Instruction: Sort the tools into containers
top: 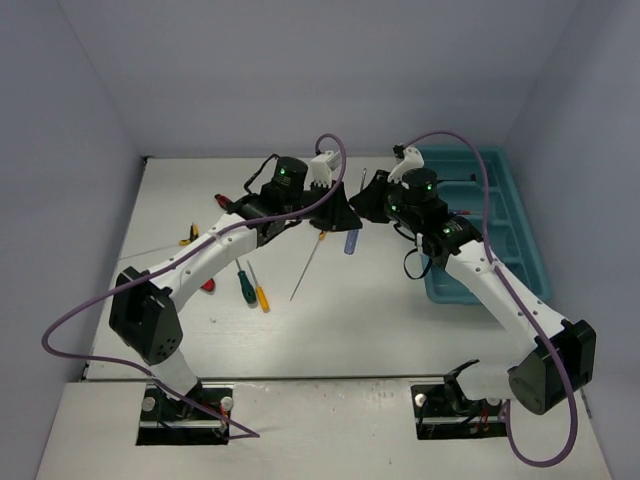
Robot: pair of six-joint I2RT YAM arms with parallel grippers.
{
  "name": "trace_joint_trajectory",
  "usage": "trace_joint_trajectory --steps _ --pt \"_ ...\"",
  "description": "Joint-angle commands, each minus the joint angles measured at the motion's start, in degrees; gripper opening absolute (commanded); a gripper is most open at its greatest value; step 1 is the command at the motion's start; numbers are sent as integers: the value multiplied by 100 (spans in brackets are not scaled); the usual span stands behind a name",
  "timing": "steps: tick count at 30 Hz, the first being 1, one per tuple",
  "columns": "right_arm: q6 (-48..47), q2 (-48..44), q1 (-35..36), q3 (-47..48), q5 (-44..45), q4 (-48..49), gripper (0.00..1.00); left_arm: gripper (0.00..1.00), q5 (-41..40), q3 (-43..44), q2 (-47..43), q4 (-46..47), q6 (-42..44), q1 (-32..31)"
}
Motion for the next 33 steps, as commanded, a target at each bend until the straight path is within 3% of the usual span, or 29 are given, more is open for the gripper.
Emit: trace_joint_trajectory --steps 1,3,5,10,14,17,26,33 --pt "68 -123 -184 11 673 385 0 33 -475 322 -532 -122 229 8" --pt "252 -186 -508 -17 877 376 0 64 -861 299 -599 -389 304 22" --pt "542 -223 -898 -68 1094 368 0 75 -1265 246 -722 -832 422 23" --pt "1202 -124 -2317 -81 1800 305 0 76 -2754 -126 -1436 -1754 671 121" --pt "1717 463 -3155 111 2013 307 0 76 -3651 -734 -2272 -2211 704 179" --pt "1939 962 -3503 439 2180 323 0 76 -4242 -1226 -2881 -2614 607 199" --pt "2644 2708 -3847 1471 2363 379 0 76 -4618 -2228 -3843 -3258 101 233" --pt "2802 3499 -3874 1840 2398 376 30 76 -4834 -2424 -3734 -3527 -129 237"
